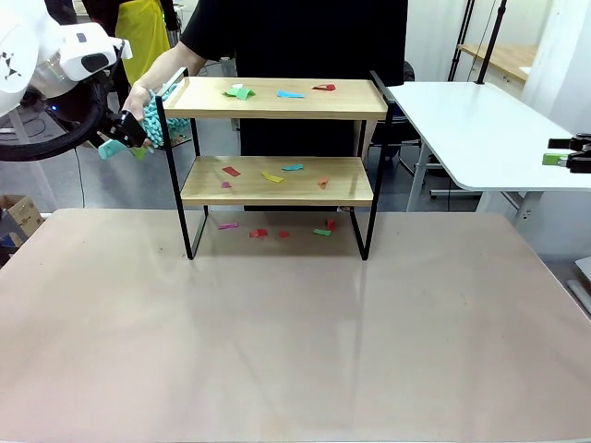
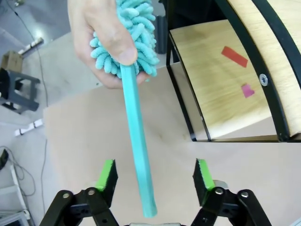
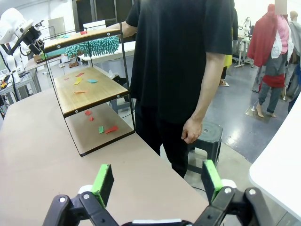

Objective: Clean the shelf.
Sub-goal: Pick up the Duster handed by the human.

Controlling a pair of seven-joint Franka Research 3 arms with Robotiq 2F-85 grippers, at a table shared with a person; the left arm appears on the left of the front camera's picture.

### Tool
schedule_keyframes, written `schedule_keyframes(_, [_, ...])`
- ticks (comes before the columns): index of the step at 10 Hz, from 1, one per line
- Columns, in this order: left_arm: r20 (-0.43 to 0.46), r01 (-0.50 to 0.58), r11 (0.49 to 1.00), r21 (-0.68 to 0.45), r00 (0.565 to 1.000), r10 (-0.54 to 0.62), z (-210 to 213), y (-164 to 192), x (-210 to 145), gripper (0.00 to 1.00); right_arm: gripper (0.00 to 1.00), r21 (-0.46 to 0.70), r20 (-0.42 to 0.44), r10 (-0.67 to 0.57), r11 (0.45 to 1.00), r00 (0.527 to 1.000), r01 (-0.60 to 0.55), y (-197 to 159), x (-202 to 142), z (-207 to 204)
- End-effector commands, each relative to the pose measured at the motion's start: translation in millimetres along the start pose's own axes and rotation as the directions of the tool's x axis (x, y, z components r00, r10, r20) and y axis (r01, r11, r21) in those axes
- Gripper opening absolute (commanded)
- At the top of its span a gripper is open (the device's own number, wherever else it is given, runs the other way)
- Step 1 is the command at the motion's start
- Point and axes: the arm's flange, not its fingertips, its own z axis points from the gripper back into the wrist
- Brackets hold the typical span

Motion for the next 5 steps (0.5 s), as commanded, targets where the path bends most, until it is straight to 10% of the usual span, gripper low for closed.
schedule_keyframes(1, [0.004,-0.015,0.999,0.041,1.000,0.015,4.3,-1.0,5.6,0.00,1.00,0.002,0.001,0.004,1.000,1.000,-0.004,1.2,2.4,-0.6])
schedule_keyframes(3, [-0.004,-0.022,0.999,0.032,1.000,0.022,6.7,-4.4,4.9,0.00,1.00,0.002,0.001,0.004,1.000,1.000,-0.004,1.2,2.4,-0.6])
schedule_keyframes(4, [-0.012,-0.019,1.000,0.022,1.000,0.019,7.2,-5.3,5.4,0.17,1.00,0.002,0.001,0.004,1.000,1.000,-0.004,1.2,2.4,-0.6])
schedule_keyframes(5, [-0.020,-0.029,0.999,0.024,0.999,0.030,7.3,-6.2,5.8,0.07,1.00,0.002,0.001,0.004,1.000,1.000,-0.004,1.2,2.4,-0.6])
